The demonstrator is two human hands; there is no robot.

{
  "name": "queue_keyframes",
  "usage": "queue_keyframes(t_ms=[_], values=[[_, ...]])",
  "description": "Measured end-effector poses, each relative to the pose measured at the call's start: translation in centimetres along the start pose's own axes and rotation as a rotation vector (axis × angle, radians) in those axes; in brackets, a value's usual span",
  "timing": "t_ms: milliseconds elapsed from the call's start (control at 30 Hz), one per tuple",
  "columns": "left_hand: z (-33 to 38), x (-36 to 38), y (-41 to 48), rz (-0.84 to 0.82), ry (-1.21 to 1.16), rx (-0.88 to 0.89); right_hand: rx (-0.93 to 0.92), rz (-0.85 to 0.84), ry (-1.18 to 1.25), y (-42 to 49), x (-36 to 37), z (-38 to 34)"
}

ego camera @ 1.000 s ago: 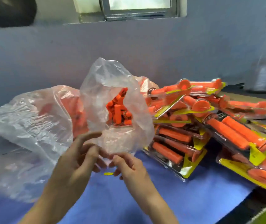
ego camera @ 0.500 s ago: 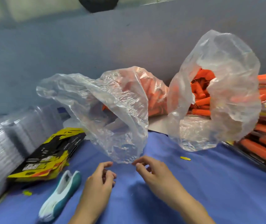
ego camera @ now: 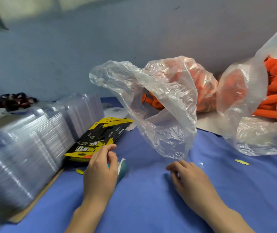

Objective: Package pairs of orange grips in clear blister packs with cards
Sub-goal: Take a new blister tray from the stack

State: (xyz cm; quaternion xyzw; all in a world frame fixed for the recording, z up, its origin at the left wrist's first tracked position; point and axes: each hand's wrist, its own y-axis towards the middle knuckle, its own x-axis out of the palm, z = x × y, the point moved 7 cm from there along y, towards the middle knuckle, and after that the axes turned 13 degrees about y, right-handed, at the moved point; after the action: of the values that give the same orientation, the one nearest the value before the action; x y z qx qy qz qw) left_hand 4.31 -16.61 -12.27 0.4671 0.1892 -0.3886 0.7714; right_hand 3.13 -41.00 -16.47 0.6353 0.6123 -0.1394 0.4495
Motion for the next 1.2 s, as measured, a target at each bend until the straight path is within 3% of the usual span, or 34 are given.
queue_keyframes(t_ms=[133,267,333,433,500,567,700,900,1200], values=[[-0.9,-3.4,2.2,0.097,0.119,0.052,-0.076,0.033,-0.177,-0.2,0.2,-1.7],[-1.3,-8.8,7.6,0.190,0.517,0.170,-0.163,0.053,-0.163,-0.6,0.8,-3.8],[-2.7,-11.0,10.9,0.120,0.758,0.160,-0.212,0.021,-0.183,-0.8,1.7,-4.9],[-6.6,-12.9,14.3,-0.177,1.005,-0.001,-0.242,-0.018,-0.161,-0.8,2.6,-5.3],[-8.3,-13.3,15.1,-0.367,0.997,-0.057,-0.241,-0.028,-0.101,-0.5,2.7,-5.0],[-8.8,-13.4,15.2,-0.455,0.946,-0.016,-0.226,-0.054,-0.053,0.0,3.0,-4.2],[-8.7,-13.8,15.2,-0.479,0.874,0.020,-0.163,-0.107,0.190,0.7,3.1,-1.8],[-8.8,-13.8,15.2,-0.533,0.874,0.050,-0.177,-0.164,0.082,0.5,3.9,-1.7],[-9.2,-14.0,15.1,-0.557,0.914,0.106,-0.174,-0.189,0.113,0.3,3.6,-1.7]])
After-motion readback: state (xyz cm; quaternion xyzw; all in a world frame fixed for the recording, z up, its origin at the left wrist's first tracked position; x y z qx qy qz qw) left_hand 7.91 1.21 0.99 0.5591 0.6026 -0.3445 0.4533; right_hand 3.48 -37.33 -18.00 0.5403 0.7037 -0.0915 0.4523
